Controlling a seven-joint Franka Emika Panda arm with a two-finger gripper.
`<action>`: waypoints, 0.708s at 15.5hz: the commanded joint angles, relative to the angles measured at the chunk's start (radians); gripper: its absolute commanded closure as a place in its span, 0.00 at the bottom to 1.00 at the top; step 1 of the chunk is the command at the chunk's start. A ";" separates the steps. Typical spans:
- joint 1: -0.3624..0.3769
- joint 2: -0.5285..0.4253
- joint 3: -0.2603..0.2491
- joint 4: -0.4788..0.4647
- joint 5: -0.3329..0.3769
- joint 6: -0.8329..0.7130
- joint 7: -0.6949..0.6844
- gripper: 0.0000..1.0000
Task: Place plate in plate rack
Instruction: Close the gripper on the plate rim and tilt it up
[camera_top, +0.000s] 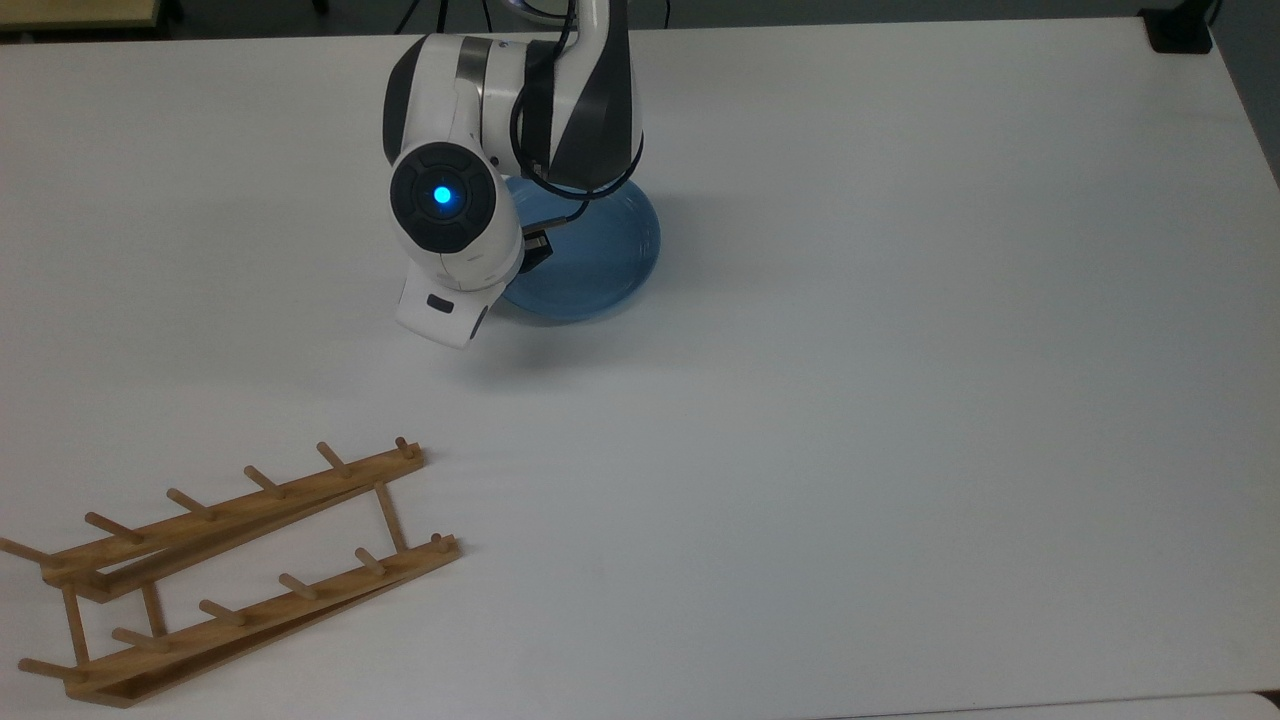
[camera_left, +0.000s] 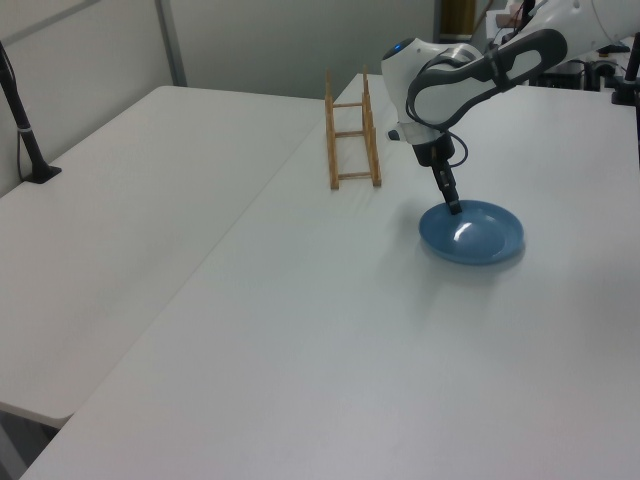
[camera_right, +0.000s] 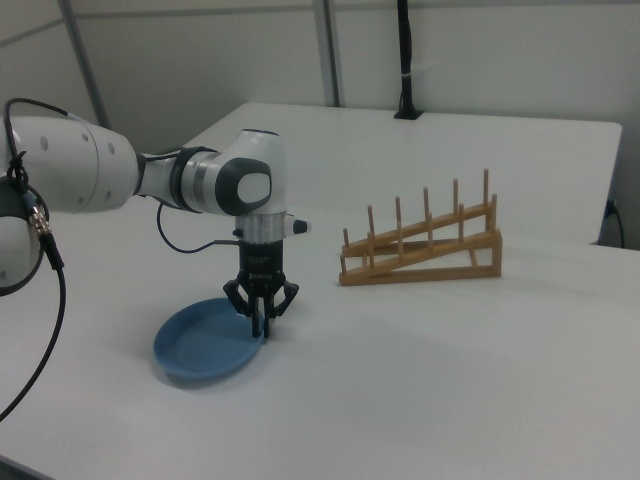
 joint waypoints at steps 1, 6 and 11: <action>0.018 -0.019 -0.015 -0.027 -0.010 0.028 -0.018 1.00; 0.007 -0.080 -0.022 0.048 0.006 0.023 -0.015 1.00; 0.005 -0.096 -0.088 0.217 0.038 0.151 0.060 1.00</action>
